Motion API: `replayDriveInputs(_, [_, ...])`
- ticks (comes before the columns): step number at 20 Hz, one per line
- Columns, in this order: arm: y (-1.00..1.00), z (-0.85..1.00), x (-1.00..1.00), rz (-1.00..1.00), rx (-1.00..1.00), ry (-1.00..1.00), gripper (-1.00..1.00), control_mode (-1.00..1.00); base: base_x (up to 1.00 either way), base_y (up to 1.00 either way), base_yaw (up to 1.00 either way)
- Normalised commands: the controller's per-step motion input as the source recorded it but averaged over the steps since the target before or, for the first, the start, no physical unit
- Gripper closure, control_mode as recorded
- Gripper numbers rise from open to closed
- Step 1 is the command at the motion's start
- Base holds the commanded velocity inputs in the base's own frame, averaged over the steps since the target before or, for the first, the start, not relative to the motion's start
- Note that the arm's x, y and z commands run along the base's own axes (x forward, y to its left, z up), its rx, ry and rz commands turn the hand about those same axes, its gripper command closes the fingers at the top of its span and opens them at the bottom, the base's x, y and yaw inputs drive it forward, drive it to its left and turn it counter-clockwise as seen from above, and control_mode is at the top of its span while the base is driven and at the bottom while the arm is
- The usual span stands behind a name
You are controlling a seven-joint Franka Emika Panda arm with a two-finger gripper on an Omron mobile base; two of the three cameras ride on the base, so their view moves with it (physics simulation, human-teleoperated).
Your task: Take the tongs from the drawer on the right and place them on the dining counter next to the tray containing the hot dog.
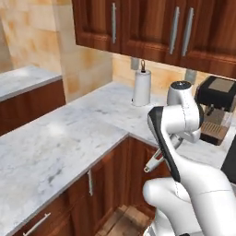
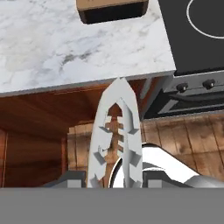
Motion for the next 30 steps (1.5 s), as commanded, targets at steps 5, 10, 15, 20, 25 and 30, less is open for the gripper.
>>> replayDriveInputs(5, [0.0,0.0,0.0,0.0,0.0,0.0,1.0,1.0,-0.28,-0.33,0.82])
replayDriveInputs(10, [0.0,0.0,0.0,0.0,0.0,0.0,1.0,1.0,0.0,0.31,0.75])
replayDriveInputs(15, [0.0,0.0,0.0,0.0,0.0,0.0,1.0,1.0,-0.05,0.99,0.47])
replayDriveInputs(20, [0.0,0.0,0.0,0.0,0.0,0.0,1.0,1.0,-0.02,1.0,0.15])
replayDriveInputs(25, [0.0,0.0,0.0,0.0,0.0,0.0,1.0,1.0,-0.09,1.0,0.0])
replayDriveInputs(30, [0.0,0.0,0.0,0.0,0.0,0.0,1.0,1.0,0.0,1.0,-0.03])
